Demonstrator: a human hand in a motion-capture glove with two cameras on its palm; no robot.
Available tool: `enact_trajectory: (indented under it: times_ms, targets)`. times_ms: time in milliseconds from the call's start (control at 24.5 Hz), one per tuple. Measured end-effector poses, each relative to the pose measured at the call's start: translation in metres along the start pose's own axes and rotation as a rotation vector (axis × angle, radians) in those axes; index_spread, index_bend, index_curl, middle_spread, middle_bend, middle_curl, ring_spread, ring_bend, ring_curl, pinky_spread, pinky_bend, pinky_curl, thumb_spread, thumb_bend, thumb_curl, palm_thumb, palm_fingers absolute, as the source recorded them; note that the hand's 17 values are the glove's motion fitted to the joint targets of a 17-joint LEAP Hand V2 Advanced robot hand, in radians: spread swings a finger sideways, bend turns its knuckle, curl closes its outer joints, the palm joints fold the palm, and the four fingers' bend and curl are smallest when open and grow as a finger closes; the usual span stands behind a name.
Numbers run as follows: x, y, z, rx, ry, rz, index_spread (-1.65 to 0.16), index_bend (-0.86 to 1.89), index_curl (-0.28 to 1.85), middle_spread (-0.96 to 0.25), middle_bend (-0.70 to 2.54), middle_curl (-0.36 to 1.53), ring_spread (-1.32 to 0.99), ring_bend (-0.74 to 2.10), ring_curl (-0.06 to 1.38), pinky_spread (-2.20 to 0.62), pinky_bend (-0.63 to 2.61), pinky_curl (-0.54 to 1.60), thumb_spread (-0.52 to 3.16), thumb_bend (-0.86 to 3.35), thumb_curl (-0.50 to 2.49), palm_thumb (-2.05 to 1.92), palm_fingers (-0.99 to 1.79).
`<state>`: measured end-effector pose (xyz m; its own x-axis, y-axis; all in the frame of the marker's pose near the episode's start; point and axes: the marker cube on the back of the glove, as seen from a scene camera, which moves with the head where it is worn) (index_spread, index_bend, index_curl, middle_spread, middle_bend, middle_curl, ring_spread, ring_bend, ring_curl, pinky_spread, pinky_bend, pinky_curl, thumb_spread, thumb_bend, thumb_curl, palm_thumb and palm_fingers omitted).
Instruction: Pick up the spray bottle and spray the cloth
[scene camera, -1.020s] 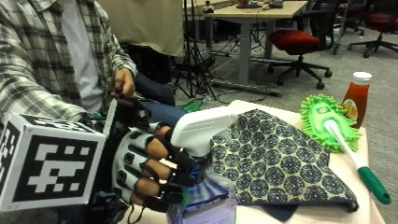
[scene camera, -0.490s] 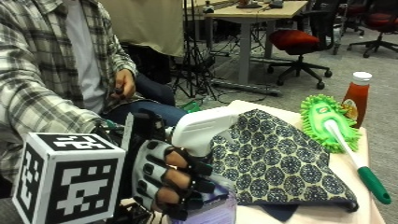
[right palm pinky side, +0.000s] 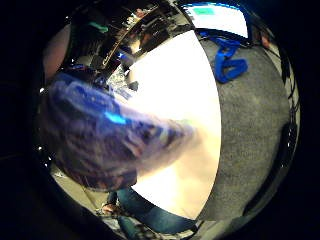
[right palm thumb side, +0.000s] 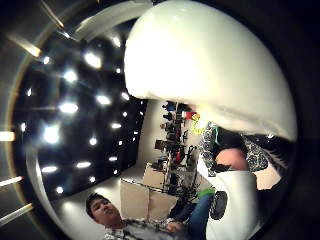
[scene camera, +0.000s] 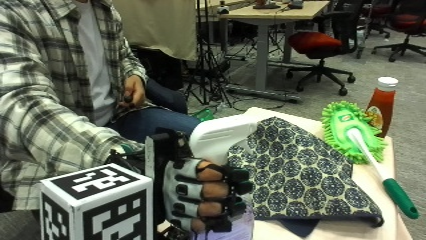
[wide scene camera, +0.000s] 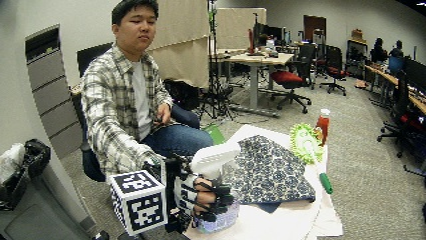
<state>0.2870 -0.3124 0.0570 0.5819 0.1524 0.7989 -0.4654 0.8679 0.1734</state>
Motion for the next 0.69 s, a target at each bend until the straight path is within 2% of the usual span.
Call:
enact_trajectory:
  times_ms: [245,408,694]
  targets:
    - [-0.003,-0.015,0.011,0.026,-0.030,-0.071,-0.27,0.14,0.30,-0.08,0.32,0.46,-0.12,0.45,0.39,0.12,0.18,0.31,0.94,-0.01,0.58,0.99,0.95]
    - [-0.004,-0.018,0.001,-0.013,-0.019,-0.084,-0.26,0.20,0.34,-0.09,0.29,0.45,-0.15,0.41,0.39,0.06,0.20,0.32,0.78,-0.01,0.61,1.05,1.04]
    - [-0.004,-0.025,0.001,0.052,-0.012,-0.083,-0.26,0.23,0.40,-0.14,0.37,0.49,-0.19,0.47,0.44,-0.08,0.22,0.35,0.51,-0.03,0.66,1.07,1.31]
